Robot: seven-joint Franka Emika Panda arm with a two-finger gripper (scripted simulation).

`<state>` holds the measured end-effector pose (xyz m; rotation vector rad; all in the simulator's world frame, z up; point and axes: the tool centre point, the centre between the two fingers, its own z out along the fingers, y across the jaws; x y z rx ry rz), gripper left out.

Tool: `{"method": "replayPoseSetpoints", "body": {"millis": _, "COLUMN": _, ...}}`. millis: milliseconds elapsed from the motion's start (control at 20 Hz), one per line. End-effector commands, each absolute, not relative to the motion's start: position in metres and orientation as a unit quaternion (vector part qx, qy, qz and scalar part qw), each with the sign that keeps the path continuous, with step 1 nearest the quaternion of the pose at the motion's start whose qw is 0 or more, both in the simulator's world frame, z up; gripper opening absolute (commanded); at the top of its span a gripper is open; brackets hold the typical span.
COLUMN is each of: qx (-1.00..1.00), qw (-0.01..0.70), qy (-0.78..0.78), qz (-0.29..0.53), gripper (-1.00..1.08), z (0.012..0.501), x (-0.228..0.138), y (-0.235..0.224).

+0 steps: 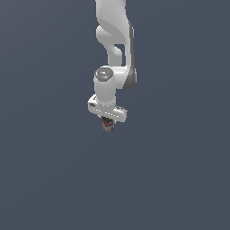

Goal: Pick up the object and move it to a goal position.

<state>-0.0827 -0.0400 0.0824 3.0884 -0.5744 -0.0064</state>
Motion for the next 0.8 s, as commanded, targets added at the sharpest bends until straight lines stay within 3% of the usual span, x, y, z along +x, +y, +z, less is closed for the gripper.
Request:
{"method": "replayPoseSetpoints", "body": {"millis": 0, "qx": 0.983, "qw": 0.0, "qy": -0.183, "qz": 0.0, "gripper": -1.0, "z": 0.091, "x": -0.079, "y": -0.041}}
{"method": "replayPoseSetpoints", "body": {"millis": 750, "qx": 0.983, "qw": 0.0, "qy": -0.183, "qz": 0.0, "gripper": -1.0, "z": 0.196, "x": -0.044, "y": -0.058}}
